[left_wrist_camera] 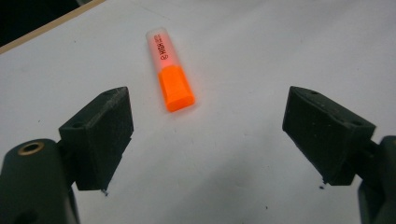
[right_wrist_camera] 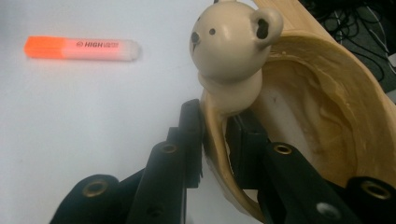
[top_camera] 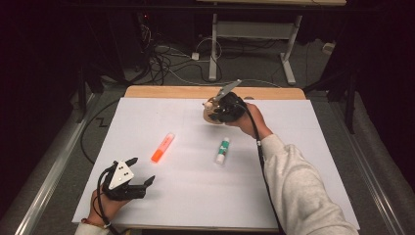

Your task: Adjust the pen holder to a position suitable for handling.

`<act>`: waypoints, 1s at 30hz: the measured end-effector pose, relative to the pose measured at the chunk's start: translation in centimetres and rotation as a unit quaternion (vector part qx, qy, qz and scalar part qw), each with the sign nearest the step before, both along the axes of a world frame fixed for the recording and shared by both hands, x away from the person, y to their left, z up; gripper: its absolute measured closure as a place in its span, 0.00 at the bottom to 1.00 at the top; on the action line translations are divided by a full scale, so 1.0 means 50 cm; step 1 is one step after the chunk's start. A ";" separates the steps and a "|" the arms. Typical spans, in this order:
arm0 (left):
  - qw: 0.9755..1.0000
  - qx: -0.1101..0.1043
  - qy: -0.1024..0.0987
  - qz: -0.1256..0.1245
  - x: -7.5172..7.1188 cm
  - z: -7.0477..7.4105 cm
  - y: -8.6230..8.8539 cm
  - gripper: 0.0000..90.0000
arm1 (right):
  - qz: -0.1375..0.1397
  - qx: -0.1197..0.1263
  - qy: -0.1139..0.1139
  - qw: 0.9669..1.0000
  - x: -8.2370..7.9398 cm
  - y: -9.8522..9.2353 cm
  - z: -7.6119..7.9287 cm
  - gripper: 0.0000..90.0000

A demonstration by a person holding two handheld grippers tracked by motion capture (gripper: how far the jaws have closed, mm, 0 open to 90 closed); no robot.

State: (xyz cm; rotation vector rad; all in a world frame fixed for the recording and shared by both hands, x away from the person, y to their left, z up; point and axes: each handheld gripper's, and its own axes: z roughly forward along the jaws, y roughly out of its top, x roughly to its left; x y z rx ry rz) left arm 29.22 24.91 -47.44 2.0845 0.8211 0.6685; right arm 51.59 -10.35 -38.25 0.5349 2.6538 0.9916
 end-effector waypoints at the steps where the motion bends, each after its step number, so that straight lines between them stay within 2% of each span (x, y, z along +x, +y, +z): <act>1: 1.000 0.000 0.001 0.000 0.001 0.000 0.000 0.17 | -0.002 0.000 0.000 1.000 -0.004 -0.012 0.002 0.86; 2: 1.000 -0.002 0.002 0.000 0.001 -0.001 -0.001 0.17 | -0.002 0.000 0.000 1.000 -0.004 -0.012 0.002 0.86; 3: 1.000 -0.001 0.002 0.000 0.001 0.000 -0.001 0.17 | -0.005 0.001 0.000 1.000 -0.012 -0.036 0.005 0.86; 6: 1.000 -0.001 0.001 -0.001 0.001 0.002 -0.002 0.17 | -0.007 -0.005 0.009 1.000 -0.021 -0.058 0.008 0.86; 7: 1.000 -0.002 -0.001 -0.001 0.001 0.003 -0.004 0.17 | -0.004 -0.010 0.012 1.000 -0.031 -0.076 0.008 0.86; 12: 1.000 -0.002 -0.002 0.000 0.002 0.004 -0.005 0.17 | -0.004 -0.017 0.029 0.999 -0.061 -0.116 -0.002 0.86; 16: 1.000 -0.003 -0.003 0.005 0.001 0.006 -0.004 0.17 | -0.003 -0.025 0.033 0.999 -0.087 -0.134 -0.013 0.86; 22: 1.000 0.000 -0.001 0.001 -0.001 0.005 -0.008 0.17 | -0.003 -0.015 0.037 0.999 -0.117 -0.164 -0.026 0.86; 30: 1.000 0.005 0.001 -0.003 0.001 0.005 -0.013 0.17 | -0.007 -0.039 0.047 0.998 -0.131 -0.183 -0.057 0.86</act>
